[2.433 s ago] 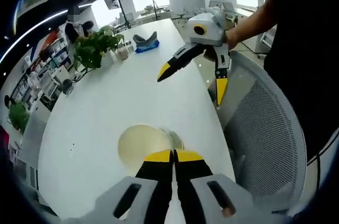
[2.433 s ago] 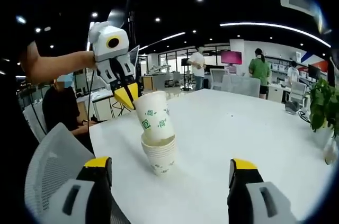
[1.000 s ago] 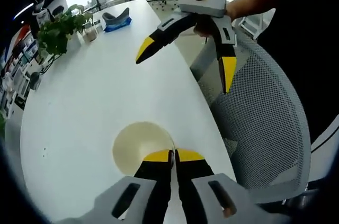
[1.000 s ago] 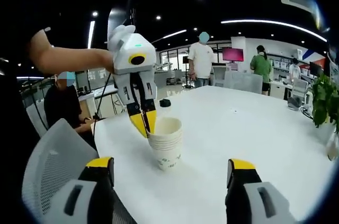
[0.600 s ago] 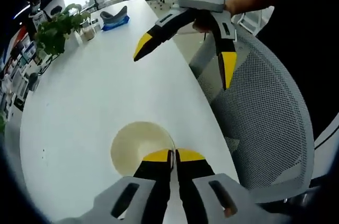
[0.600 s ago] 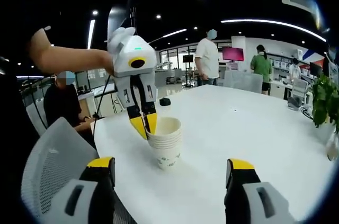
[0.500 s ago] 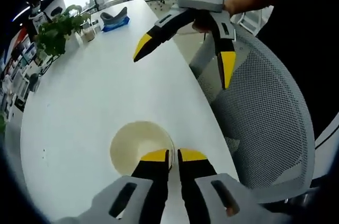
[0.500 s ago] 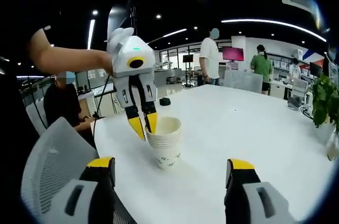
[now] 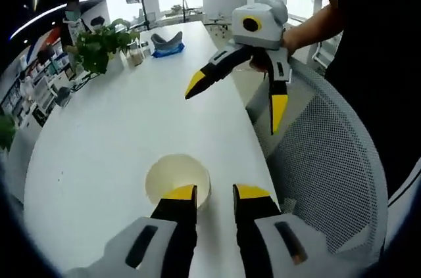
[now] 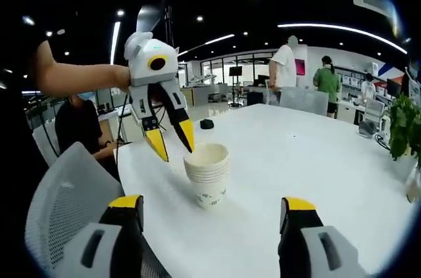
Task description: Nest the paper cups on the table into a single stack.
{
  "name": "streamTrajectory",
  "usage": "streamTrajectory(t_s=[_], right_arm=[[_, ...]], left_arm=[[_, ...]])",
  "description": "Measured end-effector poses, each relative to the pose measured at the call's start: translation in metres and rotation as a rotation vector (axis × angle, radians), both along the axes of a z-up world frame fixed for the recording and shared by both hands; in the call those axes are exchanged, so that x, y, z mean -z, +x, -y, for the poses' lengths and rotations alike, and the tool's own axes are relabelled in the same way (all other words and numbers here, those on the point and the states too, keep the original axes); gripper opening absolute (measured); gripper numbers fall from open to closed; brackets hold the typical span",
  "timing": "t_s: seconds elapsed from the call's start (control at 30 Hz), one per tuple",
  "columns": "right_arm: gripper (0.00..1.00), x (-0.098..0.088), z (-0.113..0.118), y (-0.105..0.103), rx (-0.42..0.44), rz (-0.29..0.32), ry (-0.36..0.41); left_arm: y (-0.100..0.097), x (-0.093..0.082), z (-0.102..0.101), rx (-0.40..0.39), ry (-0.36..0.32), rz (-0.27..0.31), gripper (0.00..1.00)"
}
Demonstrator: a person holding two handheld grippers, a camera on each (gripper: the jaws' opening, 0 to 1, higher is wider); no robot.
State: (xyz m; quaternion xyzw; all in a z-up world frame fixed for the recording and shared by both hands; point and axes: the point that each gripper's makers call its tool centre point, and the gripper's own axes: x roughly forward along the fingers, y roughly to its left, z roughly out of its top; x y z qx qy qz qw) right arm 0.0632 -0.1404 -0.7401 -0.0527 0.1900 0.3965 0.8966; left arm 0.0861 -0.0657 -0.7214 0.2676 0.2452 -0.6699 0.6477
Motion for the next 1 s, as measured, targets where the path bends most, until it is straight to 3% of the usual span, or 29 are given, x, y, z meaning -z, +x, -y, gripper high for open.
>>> streamTrajectory(t_s=[0.43,0.7,1.0], right_arm=[[0.86,0.001,-0.007,0.006,-0.041,-0.003,-0.007],[0.86,-0.006,-0.017,0.024,-0.064,0.052,0.016],[0.81,0.008,-0.025,0.032,-0.088,0.056,-0.012]], left_arm=[[0.016,-0.006,-0.028,-0.241,-0.163,0.035,0.35],[0.029,0.015,-0.039,-0.400,-0.222,0.070,0.49],[0.031,0.040,-0.037,-0.479,-0.212,0.068,0.51]])
